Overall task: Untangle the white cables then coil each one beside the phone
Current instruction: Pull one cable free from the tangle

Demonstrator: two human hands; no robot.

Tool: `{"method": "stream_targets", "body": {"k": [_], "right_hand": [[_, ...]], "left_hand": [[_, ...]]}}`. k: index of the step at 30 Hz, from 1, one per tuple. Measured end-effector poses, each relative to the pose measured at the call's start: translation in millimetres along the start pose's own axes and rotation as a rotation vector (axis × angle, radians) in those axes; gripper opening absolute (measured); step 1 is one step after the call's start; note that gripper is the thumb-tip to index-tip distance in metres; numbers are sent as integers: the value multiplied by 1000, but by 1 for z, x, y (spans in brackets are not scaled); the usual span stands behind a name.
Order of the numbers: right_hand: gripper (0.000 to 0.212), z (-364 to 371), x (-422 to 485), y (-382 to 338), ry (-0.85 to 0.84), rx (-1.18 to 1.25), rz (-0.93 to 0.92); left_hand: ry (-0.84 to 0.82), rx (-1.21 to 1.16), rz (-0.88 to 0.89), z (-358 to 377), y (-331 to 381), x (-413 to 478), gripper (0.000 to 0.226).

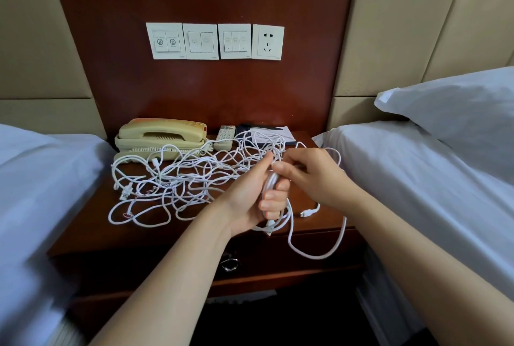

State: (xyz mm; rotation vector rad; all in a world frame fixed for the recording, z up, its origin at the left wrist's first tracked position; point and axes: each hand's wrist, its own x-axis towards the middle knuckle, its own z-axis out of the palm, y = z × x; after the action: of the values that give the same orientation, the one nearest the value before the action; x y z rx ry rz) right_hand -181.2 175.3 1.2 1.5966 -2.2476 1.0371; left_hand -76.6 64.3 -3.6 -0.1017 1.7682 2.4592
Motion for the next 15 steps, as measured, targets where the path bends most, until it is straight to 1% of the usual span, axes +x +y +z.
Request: {"method": "stream_targets", "body": {"k": [2,6,10,13,15], "right_hand": [[43,1,2,0,-2,57,14],[49,-6,2,12,22,110,80],[53,-15,4,17,-43,214,170],[45,-23,3,28,-90,481,350],[41,-32,-1,39,-79,678,449]], "left_hand": [[-15,9,19,-2,1,-1,57],[-70,66,53,-7,5,-8,44],[-75,113,32,-10,5,-8,46],[-48,74,74,-15,8,-9,48],[-17,-1,110,-21,12,-12,46]]}}
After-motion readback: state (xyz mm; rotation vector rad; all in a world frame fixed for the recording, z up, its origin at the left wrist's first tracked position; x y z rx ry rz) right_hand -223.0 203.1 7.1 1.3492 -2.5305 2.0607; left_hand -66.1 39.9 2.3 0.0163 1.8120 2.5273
